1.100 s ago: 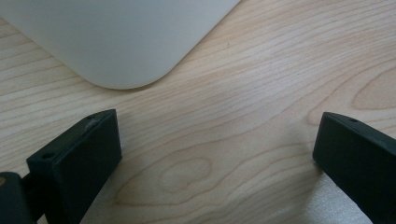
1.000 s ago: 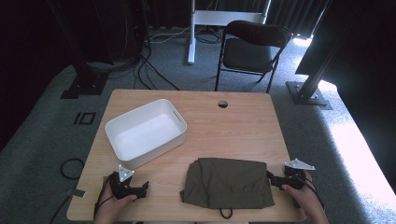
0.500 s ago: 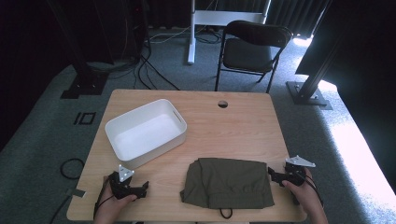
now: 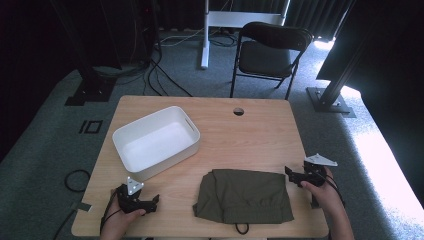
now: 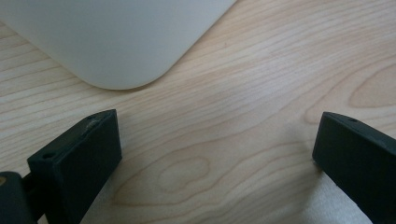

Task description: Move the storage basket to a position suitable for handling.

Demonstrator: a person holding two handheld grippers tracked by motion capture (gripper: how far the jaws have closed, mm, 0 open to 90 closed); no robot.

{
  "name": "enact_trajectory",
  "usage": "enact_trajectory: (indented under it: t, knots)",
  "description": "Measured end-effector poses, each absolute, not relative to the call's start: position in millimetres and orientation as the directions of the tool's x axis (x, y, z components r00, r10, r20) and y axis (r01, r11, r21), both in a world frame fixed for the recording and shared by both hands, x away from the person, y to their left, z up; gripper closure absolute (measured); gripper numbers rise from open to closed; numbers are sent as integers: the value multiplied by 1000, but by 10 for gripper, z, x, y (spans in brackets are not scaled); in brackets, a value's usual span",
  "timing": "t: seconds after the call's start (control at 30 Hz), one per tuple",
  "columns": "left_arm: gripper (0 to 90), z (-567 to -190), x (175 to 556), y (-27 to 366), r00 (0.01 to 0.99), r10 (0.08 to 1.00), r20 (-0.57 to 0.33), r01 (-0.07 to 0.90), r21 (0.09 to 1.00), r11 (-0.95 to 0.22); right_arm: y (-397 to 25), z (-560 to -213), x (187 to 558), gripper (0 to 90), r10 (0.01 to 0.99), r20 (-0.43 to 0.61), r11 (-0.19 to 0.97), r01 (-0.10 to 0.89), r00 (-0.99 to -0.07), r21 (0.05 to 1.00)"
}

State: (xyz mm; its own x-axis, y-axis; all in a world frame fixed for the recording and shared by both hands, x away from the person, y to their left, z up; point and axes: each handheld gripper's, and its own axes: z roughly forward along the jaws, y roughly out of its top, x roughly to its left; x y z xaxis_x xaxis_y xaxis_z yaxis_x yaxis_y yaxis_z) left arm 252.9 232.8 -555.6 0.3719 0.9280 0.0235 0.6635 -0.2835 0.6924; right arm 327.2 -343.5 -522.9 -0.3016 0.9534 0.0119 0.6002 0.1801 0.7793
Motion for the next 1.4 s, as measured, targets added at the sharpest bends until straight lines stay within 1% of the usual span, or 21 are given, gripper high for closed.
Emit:
enact_trajectory:
  t: [0.1,0.33,0.47,0.57,0.77,1.07,1.1,1.2,1.4]
  knots:
    - [22,-5534,2513,2327,364,930,53,663,687,-299,-3348,-5132,3345,153,949,9,187,586,-315,788]
    - [22,-5431,2450,2327,367,930,34,659,696,-285,-3102,-4957,3525,153,930,-2,219,552,-366,804]
    - [22,-5343,2407,2325,369,928,41,648,705,-289,-2993,-4909,3600,153,922,-11,236,538,-388,809]
    - [22,-5215,2360,2325,370,928,40,630,724,-282,-2858,-4849,3679,153,909,-20,256,522,-416,814]
    - [22,-5066,2334,2357,386,922,-21,613,753,-239,-2684,-4786,3777,153,892,-11,264,499,-453,825]
    - [22,-4893,2350,2449,362,932,3,593,771,-233,-2416,-4711,3920,153,865,-31,301,468,-501,831]
    - [22,-4848,2361,2474,352,936,4,584,781,-223,-2343,-4700,3970,153,857,-36,311,460,-514,831]
    - [22,-4814,2385,2518,317,948,-14,595,782,-187,-2226,-4689,4041,153,845,-41,325,450,-533,832]
    - [22,-4803,2421,2577,283,959,-17,593,789,-161,-1992,-4675,4152,155,824,-46,349,441,-565,827]
